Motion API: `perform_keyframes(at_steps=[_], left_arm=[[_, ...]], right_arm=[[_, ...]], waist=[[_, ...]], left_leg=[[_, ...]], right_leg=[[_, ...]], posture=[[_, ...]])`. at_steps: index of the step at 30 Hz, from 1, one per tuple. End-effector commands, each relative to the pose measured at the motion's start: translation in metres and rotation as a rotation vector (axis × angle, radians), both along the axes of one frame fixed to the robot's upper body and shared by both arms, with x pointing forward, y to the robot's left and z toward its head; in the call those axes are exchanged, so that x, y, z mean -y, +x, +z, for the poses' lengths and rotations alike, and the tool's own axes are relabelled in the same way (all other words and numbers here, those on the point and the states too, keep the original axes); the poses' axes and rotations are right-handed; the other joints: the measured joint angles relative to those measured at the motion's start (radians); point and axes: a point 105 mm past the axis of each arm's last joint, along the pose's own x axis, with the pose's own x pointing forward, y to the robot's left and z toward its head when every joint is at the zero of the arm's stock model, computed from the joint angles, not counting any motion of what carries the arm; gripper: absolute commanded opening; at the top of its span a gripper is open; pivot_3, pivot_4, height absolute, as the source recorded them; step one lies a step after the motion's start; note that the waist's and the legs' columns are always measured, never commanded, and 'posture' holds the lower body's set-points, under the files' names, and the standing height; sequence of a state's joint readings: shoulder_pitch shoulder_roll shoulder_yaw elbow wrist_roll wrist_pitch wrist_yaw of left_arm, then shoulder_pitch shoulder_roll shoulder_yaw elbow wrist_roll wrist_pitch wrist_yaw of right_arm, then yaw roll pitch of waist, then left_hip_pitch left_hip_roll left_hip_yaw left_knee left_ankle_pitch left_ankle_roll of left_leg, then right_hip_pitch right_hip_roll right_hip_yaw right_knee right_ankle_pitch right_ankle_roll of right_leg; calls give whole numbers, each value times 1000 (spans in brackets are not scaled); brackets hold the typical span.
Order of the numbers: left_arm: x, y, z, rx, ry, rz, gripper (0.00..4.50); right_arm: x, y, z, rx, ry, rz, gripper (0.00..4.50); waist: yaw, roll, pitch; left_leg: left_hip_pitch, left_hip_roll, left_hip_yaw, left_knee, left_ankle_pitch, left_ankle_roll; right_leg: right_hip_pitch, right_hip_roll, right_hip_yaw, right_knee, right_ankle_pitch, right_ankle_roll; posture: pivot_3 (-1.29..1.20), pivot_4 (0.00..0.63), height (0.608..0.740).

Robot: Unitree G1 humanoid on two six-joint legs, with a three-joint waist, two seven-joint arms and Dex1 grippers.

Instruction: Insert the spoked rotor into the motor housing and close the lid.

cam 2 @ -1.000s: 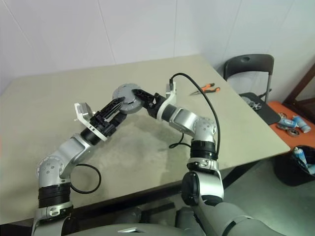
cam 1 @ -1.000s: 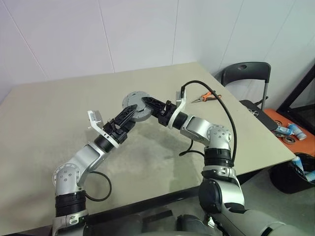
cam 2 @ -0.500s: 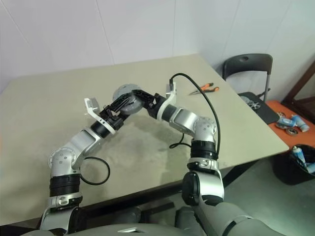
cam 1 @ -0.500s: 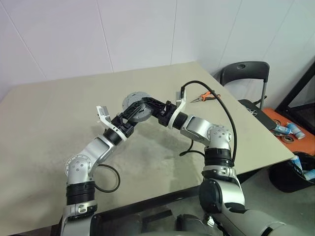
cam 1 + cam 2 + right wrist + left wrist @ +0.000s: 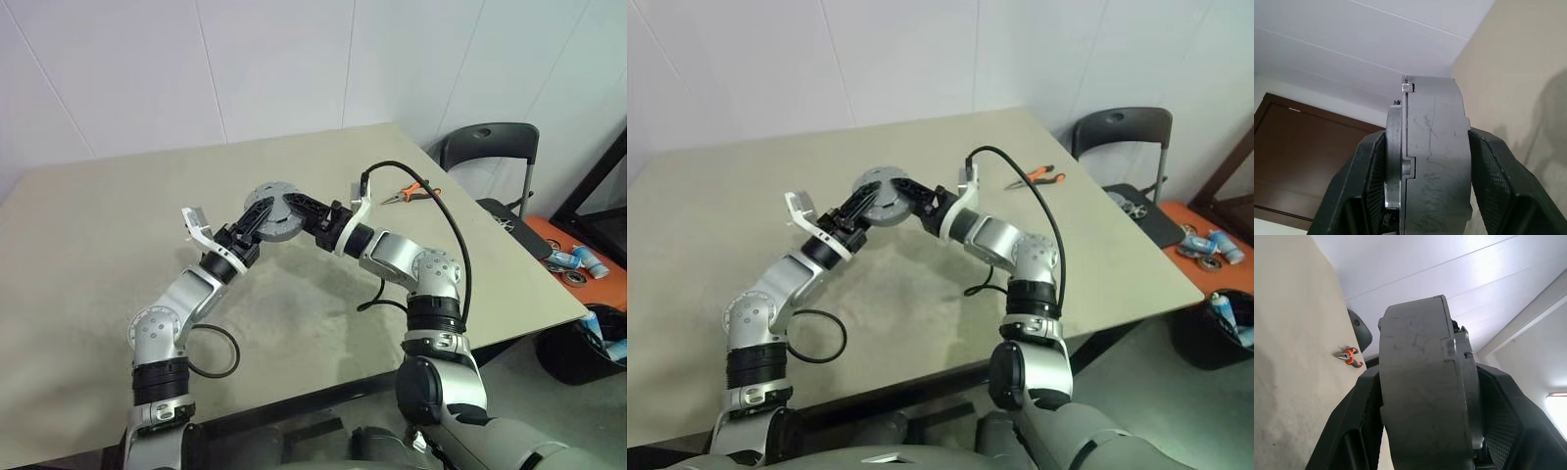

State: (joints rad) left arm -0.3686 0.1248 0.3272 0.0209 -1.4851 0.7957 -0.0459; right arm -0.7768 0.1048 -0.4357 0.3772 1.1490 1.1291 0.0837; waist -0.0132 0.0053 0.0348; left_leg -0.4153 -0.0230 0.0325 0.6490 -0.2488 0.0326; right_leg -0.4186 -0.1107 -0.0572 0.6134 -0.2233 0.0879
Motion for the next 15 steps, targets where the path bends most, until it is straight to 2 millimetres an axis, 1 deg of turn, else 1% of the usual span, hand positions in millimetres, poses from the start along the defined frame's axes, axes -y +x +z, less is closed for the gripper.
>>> perform_keyframes(at_steps=[1,15], left_arm=[[1,4,4,11,40,7,2356],[9,1,8,35,36,-41,2347]], right_arm=[[-5,-3,24,75,43,23,2178],[-9,-5,20,70,22,41,2178]], waist=[[0,0,0],[0,0,0]], left_leg=[[0,0,0,0,0,0],[0,0,0,0,0,0]], right_leg=[[0,0,0,0,0,0],[0,0,0,0,0,0]], posture=[[0,0,740],[0,0,740]])
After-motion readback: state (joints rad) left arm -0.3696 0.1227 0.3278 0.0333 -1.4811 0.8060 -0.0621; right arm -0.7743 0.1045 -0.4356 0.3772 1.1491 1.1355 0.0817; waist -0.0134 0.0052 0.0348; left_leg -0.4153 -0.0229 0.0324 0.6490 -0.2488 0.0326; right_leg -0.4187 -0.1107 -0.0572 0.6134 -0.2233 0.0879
